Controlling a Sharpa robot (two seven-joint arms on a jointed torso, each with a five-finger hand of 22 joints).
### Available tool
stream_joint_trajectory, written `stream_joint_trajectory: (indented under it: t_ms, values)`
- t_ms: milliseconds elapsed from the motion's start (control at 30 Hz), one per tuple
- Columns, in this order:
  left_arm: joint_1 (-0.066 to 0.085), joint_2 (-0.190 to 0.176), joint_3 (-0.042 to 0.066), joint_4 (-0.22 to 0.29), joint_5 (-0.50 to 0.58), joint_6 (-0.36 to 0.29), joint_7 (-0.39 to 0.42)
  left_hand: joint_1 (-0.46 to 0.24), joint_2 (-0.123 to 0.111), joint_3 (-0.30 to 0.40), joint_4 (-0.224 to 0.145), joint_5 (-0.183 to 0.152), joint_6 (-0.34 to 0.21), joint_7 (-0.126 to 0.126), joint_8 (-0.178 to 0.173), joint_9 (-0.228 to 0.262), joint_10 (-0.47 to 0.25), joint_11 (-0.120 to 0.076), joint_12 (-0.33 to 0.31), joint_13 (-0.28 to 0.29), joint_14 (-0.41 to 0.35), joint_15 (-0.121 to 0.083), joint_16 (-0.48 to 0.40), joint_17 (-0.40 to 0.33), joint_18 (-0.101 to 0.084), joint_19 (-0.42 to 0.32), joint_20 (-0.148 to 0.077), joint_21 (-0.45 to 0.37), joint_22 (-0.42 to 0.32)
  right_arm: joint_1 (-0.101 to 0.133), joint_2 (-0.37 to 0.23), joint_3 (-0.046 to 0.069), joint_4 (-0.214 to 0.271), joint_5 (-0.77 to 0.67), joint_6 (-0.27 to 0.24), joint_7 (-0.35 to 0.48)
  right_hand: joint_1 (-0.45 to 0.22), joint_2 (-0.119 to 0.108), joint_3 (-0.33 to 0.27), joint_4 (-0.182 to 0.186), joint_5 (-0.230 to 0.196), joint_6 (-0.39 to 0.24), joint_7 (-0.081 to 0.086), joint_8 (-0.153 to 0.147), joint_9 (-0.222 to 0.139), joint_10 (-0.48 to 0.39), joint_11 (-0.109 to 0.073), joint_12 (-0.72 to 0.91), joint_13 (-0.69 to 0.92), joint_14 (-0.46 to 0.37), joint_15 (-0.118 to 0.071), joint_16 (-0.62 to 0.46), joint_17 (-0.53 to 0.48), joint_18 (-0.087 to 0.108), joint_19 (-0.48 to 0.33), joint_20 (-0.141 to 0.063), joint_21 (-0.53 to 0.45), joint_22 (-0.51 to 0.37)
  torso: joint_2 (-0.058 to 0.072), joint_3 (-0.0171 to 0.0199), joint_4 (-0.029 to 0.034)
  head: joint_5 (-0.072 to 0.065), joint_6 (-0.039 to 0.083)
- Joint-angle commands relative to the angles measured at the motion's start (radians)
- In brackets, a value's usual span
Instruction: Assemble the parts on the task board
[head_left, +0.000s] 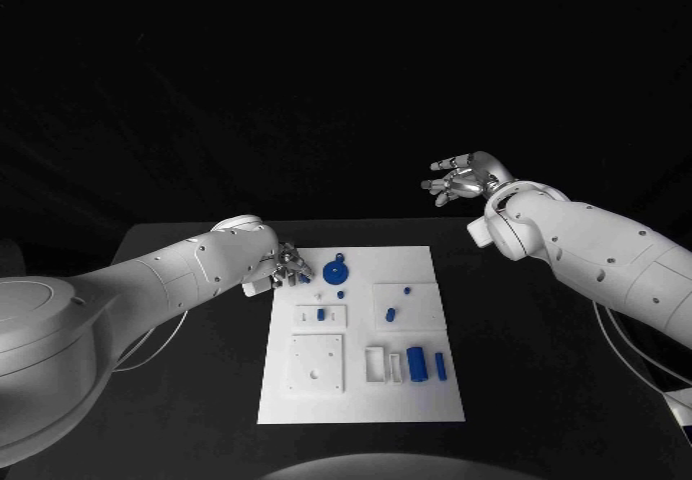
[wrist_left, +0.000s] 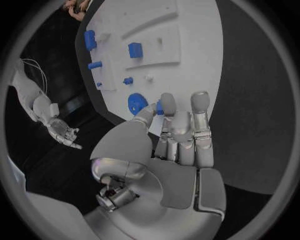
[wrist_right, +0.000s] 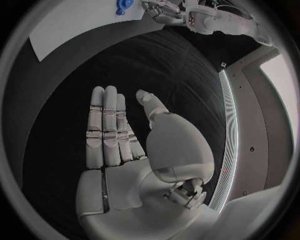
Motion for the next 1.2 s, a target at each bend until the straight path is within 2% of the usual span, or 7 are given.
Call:
stream_joint_trajectory:
  t_ms: [33,167,367,633,800,967,1200]
  values:
    - [0.009,-0.032,0.001,0.046,0.052,-0.046,-0.008,-0.01,-0.004,0.069,-0.064,0.009,0.014,-0.01,0.001,0.086,0.011,0.0,-0.006,-0.001,0.011,0.001,0.008,0.004,-0.006,0.01,-0.003,0.008,0.03,0.0,-0.003,0.001,0.001,0.0,0.008,0.0,-0.005,-0.003,0.003,0.001,0.004,-0.006,0.002,0.003,0.0,-0.006,-0.001,0.003,-0.001,-0.004,-0.001,-0.001,-0.001,-0.006,-0.005,0.001,0.006,-0.001,-0.002,0.0011,0.0007,0.001,-0.002]
    - [0.022,-0.088,0.006,0.128,0.068,-0.084,-0.026,-0.012,-0.007,0.074,-0.068,0.011,0.019,-0.011,-0.002,0.091,0.016,-0.001,-0.009,-0.002,0.014,0.0,0.01,0.008,-0.006,0.013,-0.004,0.013,0.031,0.0,-0.01,0.001,0.001,0.0,0.007,0.0,-0.005,-0.003,0.003,0.001,0.004,-0.006,0.002,0.003,0.0,-0.006,-0.001,0.003,-0.001,-0.004,-0.001,-0.001,-0.001,-0.006,-0.005,0.001,0.006,-0.001,-0.002,0.0017,0.0039,-0.001,-0.005]
    - [0.047,-0.181,0.007,0.279,0.078,-0.164,-0.058,-0.016,-0.01,0.073,-0.069,0.01,0.029,-0.013,-0.006,0.093,0.026,-0.004,-0.012,-0.003,0.021,-0.001,0.016,0.015,-0.006,0.018,-0.005,0.019,0.031,0.0,-0.017,0.0,0.001,0.0,0.007,-0.001,-0.003,-0.003,0.003,0.0,0.004,-0.004,0.002,0.003,0.0,-0.007,-0.001,0.003,-0.001,-0.004,-0.001,-0.001,-0.001,-0.006,-0.005,0.001,0.006,-0.002,-0.006,0.0059,0.0095,-0.001,-0.011]
    - [0.052,-0.27,-0.002,0.454,0.044,-0.301,-0.115,-0.016,-0.013,0.073,-0.073,0.014,0.048,-0.017,-0.015,0.092,0.045,-0.007,-0.021,-0.004,0.035,-0.004,0.018,0.025,-0.006,0.033,-0.007,0.038,0.035,0.0,-0.024,0.0,-0.001,0.001,0.008,0.0,-0.005,-0.003,0.002,0.001,0.005,-0.003,0.002,0.003,0.0,-0.006,-0.001,0.004,-0.001,-0.004,-0.001,0.0,-0.002,-0.006,-0.005,0.001,0.008,-0.004,-0.008,0.0073,0.0171,0.004,-0.02]
    - [0.035,-0.304,-0.009,0.529,-0.01,-0.36,-0.128,-0.015,-0.013,0.073,-0.074,0.018,0.052,-0.018,-0.016,0.093,0.048,-0.008,-0.024,-0.004,0.037,-0.005,0.017,0.025,-0.006,0.035,-0.008,0.042,0.036,-0.001,-0.028,0.0,-0.002,0.001,0.01,0.0,-0.005,-0.003,0.002,0.001,0.005,-0.003,0.002,0.003,0.0,-0.006,-0.001,0.004,-0.001,-0.004,-0.001,0.0,-0.002,-0.006,-0.005,0.001,0.008,-0.004,-0.01,0.0074,0.0214,0.009,-0.023]
    - [0.01,-0.323,-0.035,0.582,-0.077,-0.408,-0.126,-0.015,-0.016,0.077,-0.079,0.029,0.061,-0.02,-0.019,0.094,0.059,-0.01,-0.032,-0.005,0.045,-0.006,0.013,0.027,-0.005,0.043,-0.009,0.051,0.037,-0.003,-0.033,0.0,-0.004,0.001,0.011,0.0,-0.005,-0.002,0.002,0.001,0.005,-0.001,0.002,0.003,0.0,-0.005,-0.001,0.004,-0.001,-0.003,-0.002,0.0,-0.001,-0.006,-0.004,0.001,0.009,-0.005,-0.012,0.0062,0.0256,0.005,-0.029]
    - [-0.025,-0.331,-0.054,0.621,-0.176,-0.419,-0.124,-0.016,-0.018,0.075,-0.077,0.028,0.064,-0.02,-0.021,0.093,0.061,-0.01,-0.036,-0.005,0.045,-0.005,0.011,0.027,-0.006,0.042,-0.008,0.049,0.036,-0.008,-0.037,0.0,-0.005,0.001,0.012,-0.001,-0.003,-0.002,0.003,0.0,0.004,-0.001,0.002,0.003,0.0,-0.005,-0.001,0.004,-0.001,-0.003,-0.002,0.0,-0.001,-0.006,-0.004,0.001,0.01,-0.006,-0.01,0.0037,0.0232,0.003,-0.031]
